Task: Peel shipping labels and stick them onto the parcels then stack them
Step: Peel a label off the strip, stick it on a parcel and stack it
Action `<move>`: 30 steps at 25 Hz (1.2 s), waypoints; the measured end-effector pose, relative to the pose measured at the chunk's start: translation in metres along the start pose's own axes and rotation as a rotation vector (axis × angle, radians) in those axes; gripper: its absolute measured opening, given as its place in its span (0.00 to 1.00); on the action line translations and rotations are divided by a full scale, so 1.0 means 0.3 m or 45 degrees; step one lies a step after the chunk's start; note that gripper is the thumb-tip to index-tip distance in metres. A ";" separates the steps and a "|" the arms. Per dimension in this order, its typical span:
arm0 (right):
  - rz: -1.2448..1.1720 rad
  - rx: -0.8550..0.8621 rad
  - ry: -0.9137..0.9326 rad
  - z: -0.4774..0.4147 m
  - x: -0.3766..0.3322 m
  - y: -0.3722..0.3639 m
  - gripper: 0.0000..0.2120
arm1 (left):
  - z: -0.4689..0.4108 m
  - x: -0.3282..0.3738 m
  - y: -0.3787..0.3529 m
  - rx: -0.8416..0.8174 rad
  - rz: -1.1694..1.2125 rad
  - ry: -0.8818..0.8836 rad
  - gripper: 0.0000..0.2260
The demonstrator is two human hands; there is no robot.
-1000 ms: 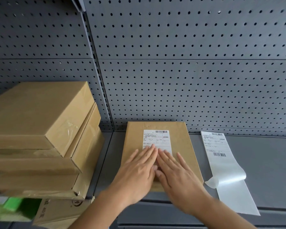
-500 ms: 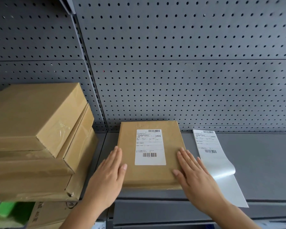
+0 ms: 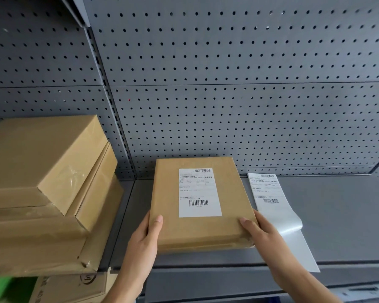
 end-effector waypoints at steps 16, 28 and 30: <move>-0.208 0.736 0.137 -0.080 -0.054 0.876 0.09 | 0.196 0.243 -0.804 -0.629 0.003 -0.284 0.07; -0.241 0.813 -0.070 -0.188 0.160 1.256 0.09 | 0.289 0.169 -1.263 -0.751 -0.210 -0.228 0.16; -0.219 0.763 -0.099 -0.217 0.220 1.270 0.10 | 0.284 0.137 -1.290 -0.735 -0.246 -0.203 0.17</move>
Point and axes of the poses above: each hand's wrist, its own z-axis away from the middle knuckle, its own y-axis out of the back of the hand, x = y × z, the point moved 3 cm from there along -z, towards the middle knuckle, and after that the axes turned 8 degrees about x, right-handed, at the moved point
